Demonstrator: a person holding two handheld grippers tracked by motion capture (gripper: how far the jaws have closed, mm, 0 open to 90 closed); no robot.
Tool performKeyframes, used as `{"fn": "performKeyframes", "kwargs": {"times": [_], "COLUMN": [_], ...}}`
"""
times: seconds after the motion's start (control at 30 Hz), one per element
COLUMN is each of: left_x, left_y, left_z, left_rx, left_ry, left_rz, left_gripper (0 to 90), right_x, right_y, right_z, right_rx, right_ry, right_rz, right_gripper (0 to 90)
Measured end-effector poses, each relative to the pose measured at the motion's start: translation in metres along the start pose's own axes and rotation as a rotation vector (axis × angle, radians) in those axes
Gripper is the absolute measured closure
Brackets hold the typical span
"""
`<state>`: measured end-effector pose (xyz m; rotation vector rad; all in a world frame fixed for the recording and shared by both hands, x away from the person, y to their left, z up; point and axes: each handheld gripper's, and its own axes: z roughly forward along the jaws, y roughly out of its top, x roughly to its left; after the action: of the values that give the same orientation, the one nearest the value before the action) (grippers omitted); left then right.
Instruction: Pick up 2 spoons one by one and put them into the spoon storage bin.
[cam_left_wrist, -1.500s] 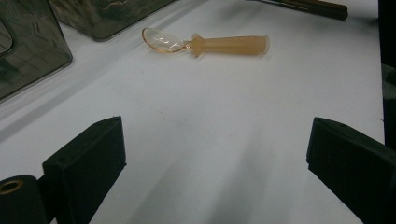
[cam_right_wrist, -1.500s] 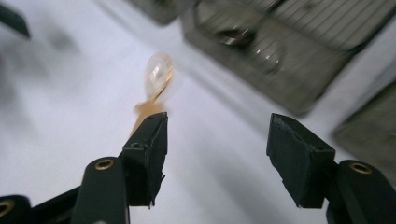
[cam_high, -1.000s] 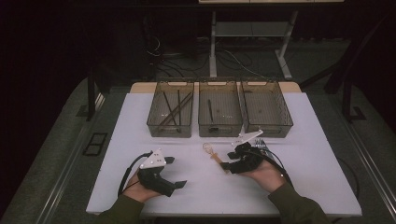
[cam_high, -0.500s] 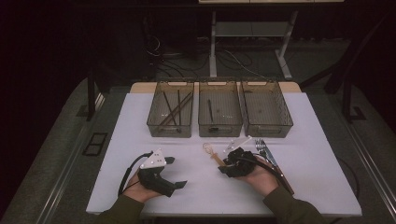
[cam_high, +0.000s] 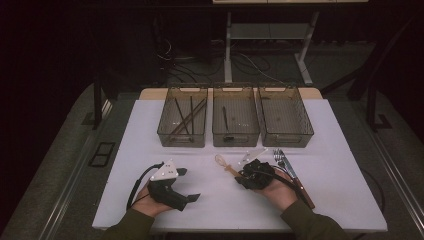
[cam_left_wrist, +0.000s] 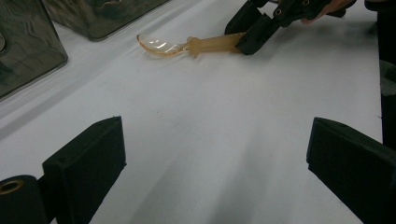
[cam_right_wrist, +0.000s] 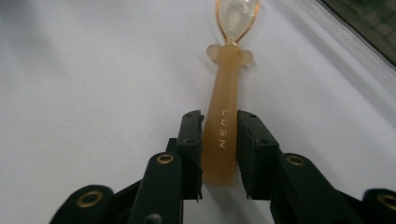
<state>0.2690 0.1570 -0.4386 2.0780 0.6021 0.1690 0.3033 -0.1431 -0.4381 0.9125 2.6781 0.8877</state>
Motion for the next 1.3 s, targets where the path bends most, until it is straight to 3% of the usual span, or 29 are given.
{"fn": "performKeyframes", "kwargs": {"times": [0.9,1.3], "left_x": [-0.001,0.000], "left_y": [0.000,0.000], "left_z": [0.000,0.000], "left_rx": [0.000,0.000], "left_ry": [-0.007,-0.008], "left_rz": [0.003,0.002], "left_gripper": [4.0,3.9], "right_x": [-0.012,-0.025], "right_y": [0.001,0.006], "right_z": [-0.010,-0.030], "right_rx": [-0.013,-0.070], "right_ry": [0.031,0.042], "right_rz": [-0.001,0.023], "right_gripper": [74.1,74.1]}}
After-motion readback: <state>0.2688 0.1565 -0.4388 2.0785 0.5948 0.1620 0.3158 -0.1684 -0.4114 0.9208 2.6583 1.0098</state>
